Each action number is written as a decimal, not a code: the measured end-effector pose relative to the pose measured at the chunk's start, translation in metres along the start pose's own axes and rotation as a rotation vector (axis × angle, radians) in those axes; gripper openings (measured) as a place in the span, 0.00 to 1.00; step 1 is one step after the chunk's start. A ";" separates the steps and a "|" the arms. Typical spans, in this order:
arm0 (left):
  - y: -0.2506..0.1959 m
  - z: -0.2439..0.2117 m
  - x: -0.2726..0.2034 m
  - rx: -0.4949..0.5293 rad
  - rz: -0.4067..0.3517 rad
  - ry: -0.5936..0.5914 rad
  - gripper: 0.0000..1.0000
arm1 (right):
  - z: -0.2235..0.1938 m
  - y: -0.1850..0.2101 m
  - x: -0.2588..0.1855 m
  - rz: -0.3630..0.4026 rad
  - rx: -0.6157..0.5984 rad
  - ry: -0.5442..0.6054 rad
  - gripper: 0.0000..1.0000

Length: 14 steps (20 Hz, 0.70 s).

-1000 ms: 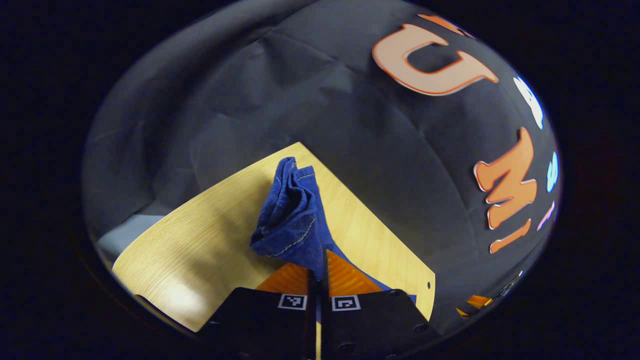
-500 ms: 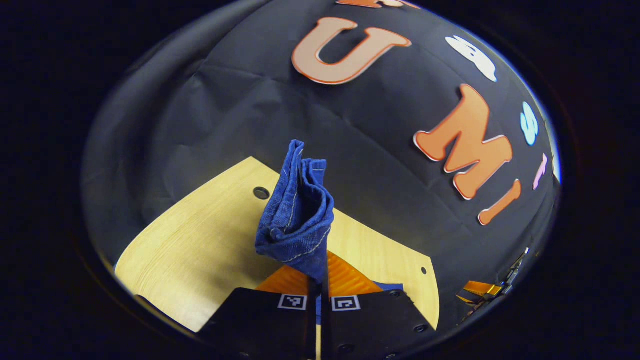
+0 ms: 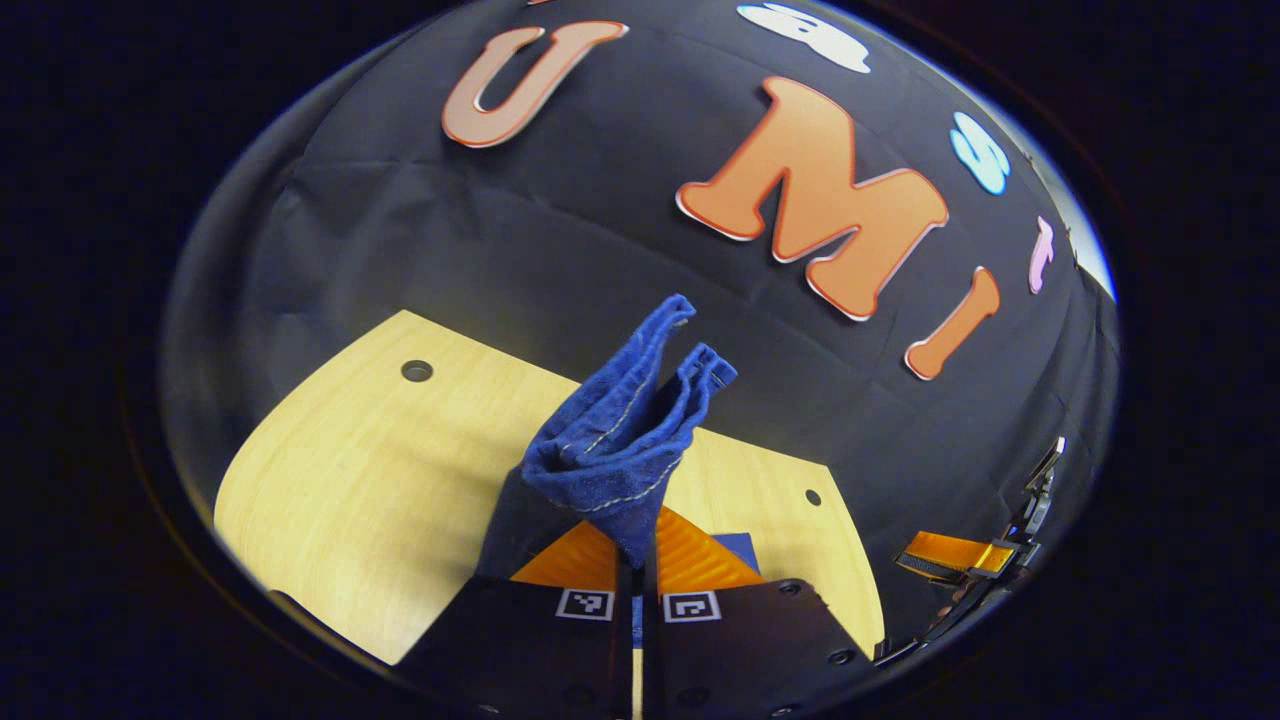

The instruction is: Grasp the waist and the cuffs of the jeans and fold them to make the two legs overlap; first hold the waist and fold one-third of the jeans toward the cuffs, then hold the cuffs and fold the remaining one-third in the same direction to finish folding.

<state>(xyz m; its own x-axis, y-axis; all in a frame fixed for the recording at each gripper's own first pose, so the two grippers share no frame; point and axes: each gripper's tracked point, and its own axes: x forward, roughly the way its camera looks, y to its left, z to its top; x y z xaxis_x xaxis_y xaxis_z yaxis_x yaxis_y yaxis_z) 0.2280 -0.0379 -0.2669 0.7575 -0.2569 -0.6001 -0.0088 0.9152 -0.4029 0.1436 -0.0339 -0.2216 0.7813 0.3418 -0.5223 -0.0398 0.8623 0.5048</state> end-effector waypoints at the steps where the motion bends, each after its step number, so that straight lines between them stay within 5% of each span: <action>1: -0.010 -0.008 0.005 0.014 -0.001 0.010 0.02 | 0.002 -0.005 -0.003 0.002 -0.001 -0.005 0.98; 12: -0.090 -0.087 0.051 0.263 0.043 0.181 0.05 | 0.020 -0.054 -0.015 0.000 0.033 -0.011 0.97; 14: -0.111 -0.090 0.048 0.299 0.014 0.167 0.33 | 0.023 -0.060 -0.015 0.003 0.038 -0.013 0.97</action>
<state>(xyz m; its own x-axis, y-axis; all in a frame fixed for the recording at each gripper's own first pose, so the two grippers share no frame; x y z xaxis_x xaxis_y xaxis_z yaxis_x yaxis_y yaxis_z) 0.2064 -0.1794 -0.3128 0.6411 -0.2681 -0.7191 0.1915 0.9633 -0.1883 0.1488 -0.0987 -0.2285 0.7892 0.3391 -0.5120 -0.0183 0.8463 0.5323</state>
